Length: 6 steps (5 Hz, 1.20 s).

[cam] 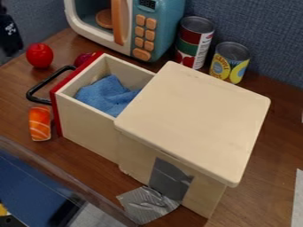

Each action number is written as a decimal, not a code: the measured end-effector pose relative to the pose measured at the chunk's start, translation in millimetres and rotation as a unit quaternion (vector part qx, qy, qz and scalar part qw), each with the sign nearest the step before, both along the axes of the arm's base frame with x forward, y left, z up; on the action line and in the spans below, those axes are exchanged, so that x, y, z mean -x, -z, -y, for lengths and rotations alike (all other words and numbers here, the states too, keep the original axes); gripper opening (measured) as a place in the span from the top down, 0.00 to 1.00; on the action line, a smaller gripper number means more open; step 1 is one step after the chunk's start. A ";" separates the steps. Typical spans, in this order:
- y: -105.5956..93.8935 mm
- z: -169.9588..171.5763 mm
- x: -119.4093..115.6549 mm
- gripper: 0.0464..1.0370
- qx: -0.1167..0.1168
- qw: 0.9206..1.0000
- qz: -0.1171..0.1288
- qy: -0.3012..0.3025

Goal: Take the red object and put it in the drawer

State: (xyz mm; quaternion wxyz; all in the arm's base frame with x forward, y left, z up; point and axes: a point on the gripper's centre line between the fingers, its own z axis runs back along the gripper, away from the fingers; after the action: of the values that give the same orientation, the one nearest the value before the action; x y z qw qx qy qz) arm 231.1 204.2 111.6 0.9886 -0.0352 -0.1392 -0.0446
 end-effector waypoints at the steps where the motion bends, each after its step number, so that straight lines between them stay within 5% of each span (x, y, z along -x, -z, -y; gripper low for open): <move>1: 2.6 -10.7 -14.5 0.04 -0.006 1.000 0.004 0.003; 4: 28.5 -31.6 -46.9 0.04 -0.018 1.000 -0.011 0.009; 6: 26.0 -40.2 -55.3 0.04 -0.022 1.000 -0.004 0.006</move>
State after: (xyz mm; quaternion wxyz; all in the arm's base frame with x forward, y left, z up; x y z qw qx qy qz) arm 286.4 244.4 85.6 0.9894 -0.0146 -0.1344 -0.0539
